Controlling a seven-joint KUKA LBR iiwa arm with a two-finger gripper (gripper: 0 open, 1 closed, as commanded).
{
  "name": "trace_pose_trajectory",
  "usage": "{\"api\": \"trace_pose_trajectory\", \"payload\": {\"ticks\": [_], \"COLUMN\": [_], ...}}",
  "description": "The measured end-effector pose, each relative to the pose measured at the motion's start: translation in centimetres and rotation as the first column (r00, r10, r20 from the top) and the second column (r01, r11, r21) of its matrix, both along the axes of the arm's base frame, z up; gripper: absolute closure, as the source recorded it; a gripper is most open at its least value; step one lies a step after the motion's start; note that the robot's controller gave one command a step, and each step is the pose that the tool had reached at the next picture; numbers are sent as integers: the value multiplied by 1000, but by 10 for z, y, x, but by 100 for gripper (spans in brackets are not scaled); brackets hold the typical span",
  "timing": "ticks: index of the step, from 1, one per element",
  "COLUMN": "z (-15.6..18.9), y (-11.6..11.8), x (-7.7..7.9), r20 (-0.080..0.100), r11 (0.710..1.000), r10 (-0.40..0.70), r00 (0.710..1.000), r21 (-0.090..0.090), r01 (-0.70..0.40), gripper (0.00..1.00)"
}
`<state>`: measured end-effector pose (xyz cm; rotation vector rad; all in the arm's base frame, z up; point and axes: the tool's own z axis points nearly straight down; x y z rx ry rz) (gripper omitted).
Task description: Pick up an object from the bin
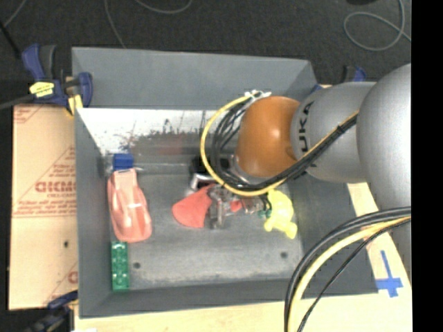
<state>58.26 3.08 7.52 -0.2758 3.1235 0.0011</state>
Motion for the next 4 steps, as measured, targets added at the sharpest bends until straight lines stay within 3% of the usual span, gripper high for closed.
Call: {"api": "trace_pose_trajectory", "payload": {"ticks": [1, 2, 4], "z": [-1, 1, 0], "y": [0, 0, 12], "x": [-2, 1, 2], "r20": [-11, 0, 4], "r11": [1000, 1000, 999], "r10": [-1, -3, 48], "r00": [1000, 1000, 999], "r21": [-1, 0, -3], "r01": [1, 3, -48], "gripper": [0, 100, 100]}}
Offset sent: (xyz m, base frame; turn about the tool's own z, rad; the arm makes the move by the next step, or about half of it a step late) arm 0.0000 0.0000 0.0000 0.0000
